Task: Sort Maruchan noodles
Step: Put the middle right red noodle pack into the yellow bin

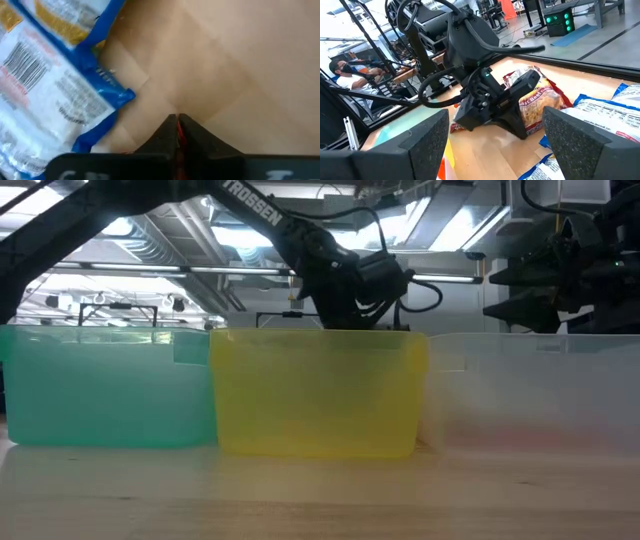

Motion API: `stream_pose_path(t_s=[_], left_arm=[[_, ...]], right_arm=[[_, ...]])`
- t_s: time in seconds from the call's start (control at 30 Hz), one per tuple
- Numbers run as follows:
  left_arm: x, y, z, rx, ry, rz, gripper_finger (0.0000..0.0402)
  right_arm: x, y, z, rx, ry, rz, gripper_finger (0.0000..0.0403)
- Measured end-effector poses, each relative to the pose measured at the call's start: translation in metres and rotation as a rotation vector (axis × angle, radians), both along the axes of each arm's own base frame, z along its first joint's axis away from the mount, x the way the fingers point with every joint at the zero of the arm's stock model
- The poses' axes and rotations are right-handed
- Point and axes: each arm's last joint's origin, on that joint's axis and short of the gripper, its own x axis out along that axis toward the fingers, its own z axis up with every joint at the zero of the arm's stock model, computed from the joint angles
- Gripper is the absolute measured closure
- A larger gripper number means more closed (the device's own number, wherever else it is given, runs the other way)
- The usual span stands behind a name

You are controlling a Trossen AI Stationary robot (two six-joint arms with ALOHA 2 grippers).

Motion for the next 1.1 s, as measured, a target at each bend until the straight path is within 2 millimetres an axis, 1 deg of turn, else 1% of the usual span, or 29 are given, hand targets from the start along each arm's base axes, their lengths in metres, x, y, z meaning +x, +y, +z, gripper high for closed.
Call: stream_pose_path(t_s=[0.17, 0.23, 0.33, 0.4, 0.47, 0.57, 0.63, 0.7, 0.73, 0.77, 0.83, 0.9, 0.97, 1.1], left_arm=[[-0.002, 0.003, 0.000, 0.056, 0.018, 0.061, 0.0398], [-0.001, 0.001, 0.000, 0.065, 0.016, 0.073, 0.0399], [-0.001, -0.002, 0.010, 0.066, 0.000, 0.108, 0.0400], [0.003, -0.003, 0.020, 0.064, -0.028, 0.133, 0.0400], [0.002, -0.004, 0.033, 0.056, -0.019, 0.162, 0.0400], [0.006, -0.003, 0.053, 0.051, -0.066, 0.192, 0.0401], [0.002, -0.004, 0.065, 0.040, -0.048, 0.214, 0.0401], [0.004, -0.007, 0.078, 0.032, -0.084, 0.235, 0.0401], [0.001, -0.008, 0.086, 0.023, -0.077, 0.243, 0.0401], [-0.002, -0.011, 0.092, 0.020, -0.062, 0.248, 0.0401], [-0.001, -0.016, 0.105, 0.024, -0.109, 0.254, 0.0401], [-0.007, -0.023, 0.116, 0.014, -0.091, 0.264, 0.0401], [-0.007, -0.029, 0.129, 0.009, -0.132, 0.267, 0.0401], [-0.016, -0.044, 0.151, 0.022, -0.167, 0.271, 0.0401]], right_arm=[[0.000, 0.000, 0.001, -0.002, -0.008, 0.000, 0.0097], [0.000, 0.000, 0.001, -0.002, -0.008, 0.000, 0.0097], [0.000, 0.000, 0.001, -0.002, -0.009, -0.001, 0.0097], [0.000, 0.000, 0.001, -0.002, -0.010, -0.001, 0.0097], [0.000, 0.000, 0.001, -0.002, -0.010, 0.000, 0.0097], [0.000, 0.000, 0.001, -0.002, -0.010, 0.000, 0.0097], [0.000, 0.000, 0.001, -0.002, -0.010, -0.001, 0.0097], [0.000, 0.000, 0.001, -0.006, -0.010, 0.000, 0.0097], [0.000, 0.000, 0.001, -0.006, -0.010, 0.000, 0.0097], [0.000, 0.000, 0.001, -0.006, -0.010, -0.001, 0.0097], [0.000, 0.000, 0.001, -0.006, -0.010, -0.002, 0.0097], [0.000, 0.000, 0.001, -0.007, -0.010, -0.008, 0.0097], [0.000, 0.000, 0.001, -0.007, -0.009, -0.009, 0.0097], [0.000, 0.000, 0.001, -0.006, -0.009, -0.008, 0.0097]])
